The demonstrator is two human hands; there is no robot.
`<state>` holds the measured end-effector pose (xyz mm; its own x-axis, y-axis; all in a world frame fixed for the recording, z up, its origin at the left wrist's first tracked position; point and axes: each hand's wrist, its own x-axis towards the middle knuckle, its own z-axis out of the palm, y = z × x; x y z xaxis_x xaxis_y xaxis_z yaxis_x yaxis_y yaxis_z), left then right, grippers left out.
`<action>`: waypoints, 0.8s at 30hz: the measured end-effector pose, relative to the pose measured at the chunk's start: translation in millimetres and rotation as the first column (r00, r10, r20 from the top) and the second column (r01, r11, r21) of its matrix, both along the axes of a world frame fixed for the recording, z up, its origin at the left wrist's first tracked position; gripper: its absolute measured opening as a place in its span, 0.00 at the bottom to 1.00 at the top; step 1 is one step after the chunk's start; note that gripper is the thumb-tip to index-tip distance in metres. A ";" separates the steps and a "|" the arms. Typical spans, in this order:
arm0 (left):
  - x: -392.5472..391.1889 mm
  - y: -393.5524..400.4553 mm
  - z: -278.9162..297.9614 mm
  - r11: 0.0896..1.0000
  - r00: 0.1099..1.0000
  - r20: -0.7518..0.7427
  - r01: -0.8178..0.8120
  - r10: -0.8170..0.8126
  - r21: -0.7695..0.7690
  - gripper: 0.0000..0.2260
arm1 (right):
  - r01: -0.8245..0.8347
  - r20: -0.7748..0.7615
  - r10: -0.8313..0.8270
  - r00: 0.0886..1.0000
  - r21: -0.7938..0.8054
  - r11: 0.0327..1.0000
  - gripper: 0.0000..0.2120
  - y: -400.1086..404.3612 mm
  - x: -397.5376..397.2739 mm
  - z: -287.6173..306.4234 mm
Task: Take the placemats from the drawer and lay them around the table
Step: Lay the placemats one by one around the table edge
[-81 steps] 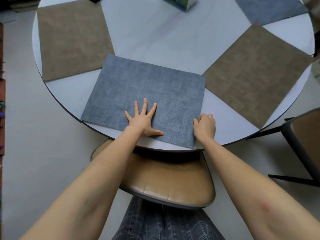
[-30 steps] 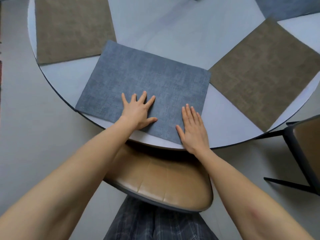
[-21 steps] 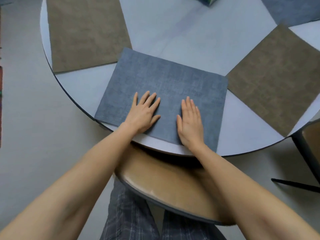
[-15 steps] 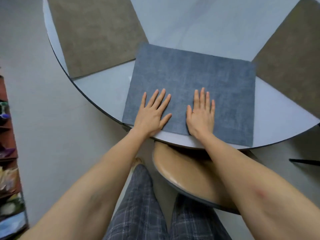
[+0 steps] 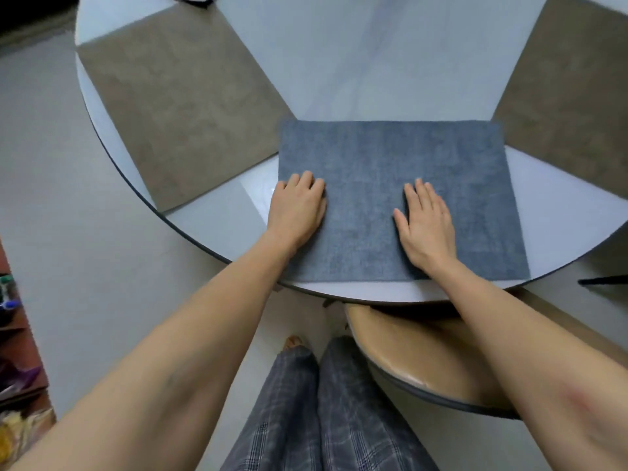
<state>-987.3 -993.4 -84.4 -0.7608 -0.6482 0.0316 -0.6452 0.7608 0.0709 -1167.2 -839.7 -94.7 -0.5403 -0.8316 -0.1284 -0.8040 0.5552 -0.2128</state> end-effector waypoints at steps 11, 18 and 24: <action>-101.0 -41.3 -33.3 0.977 0.992 0.063 -0.120 0.110 0.174 0.26 | -0.124 -0.009 0.125 0.992 0.060 0.990 0.28 -105.8 -57.9 -22.3; -104.6 -41.7 -32.0 0.966 0.973 0.147 -0.202 0.179 0.164 0.29 | 0.113 -0.053 -0.110 0.992 0.058 0.992 0.29 -77.8 -123.2 -28.0; -115.2 -41.0 -26.3 0.950 0.953 0.193 -0.266 0.233 0.164 0.34 | 0.362 -0.051 -0.360 0.932 0.034 0.932 0.34 -64.6 -161.8 -29.6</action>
